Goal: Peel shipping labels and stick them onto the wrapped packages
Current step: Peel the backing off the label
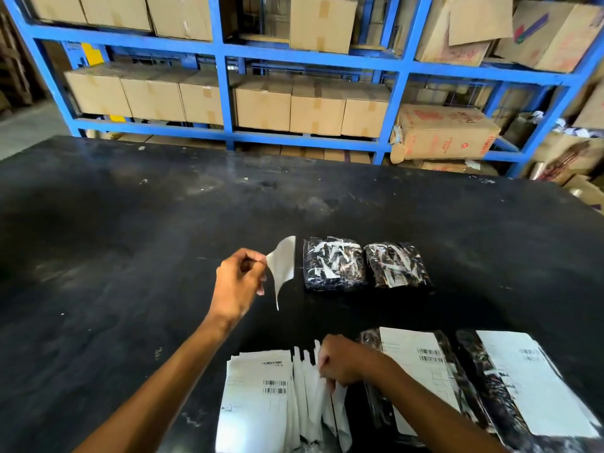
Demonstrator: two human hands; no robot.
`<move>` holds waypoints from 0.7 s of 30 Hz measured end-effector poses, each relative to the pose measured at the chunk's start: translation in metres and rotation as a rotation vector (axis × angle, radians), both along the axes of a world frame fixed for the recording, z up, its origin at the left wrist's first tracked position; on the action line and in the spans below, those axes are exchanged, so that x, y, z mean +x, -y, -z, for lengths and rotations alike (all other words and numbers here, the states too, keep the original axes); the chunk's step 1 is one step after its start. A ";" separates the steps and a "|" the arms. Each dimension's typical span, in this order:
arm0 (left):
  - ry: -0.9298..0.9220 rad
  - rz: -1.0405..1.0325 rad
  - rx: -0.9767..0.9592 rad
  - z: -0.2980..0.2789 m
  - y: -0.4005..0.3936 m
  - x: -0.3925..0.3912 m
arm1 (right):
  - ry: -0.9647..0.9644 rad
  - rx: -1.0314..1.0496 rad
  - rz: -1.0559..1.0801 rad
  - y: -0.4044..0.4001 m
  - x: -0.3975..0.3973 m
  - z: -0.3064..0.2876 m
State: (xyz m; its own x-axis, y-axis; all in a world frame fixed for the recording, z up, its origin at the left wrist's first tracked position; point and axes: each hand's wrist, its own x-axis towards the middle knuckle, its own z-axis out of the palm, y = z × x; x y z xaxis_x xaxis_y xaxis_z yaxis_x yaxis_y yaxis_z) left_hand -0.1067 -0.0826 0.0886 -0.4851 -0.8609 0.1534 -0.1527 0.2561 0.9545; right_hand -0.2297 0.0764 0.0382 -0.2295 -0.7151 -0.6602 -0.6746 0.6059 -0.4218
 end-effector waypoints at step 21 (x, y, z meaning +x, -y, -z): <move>0.116 0.371 -0.418 0.000 -0.032 -0.071 | 0.447 -0.699 0.954 0.022 -0.101 -0.069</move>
State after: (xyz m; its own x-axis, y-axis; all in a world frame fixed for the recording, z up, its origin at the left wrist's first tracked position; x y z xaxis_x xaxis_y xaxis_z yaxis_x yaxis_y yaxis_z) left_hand -0.1774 -0.0504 0.0889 -0.7774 -0.5070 0.3723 -0.0779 0.6648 0.7429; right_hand -0.3309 0.0546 0.1069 -0.7000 -0.6155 -0.3620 0.1898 0.3283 -0.9253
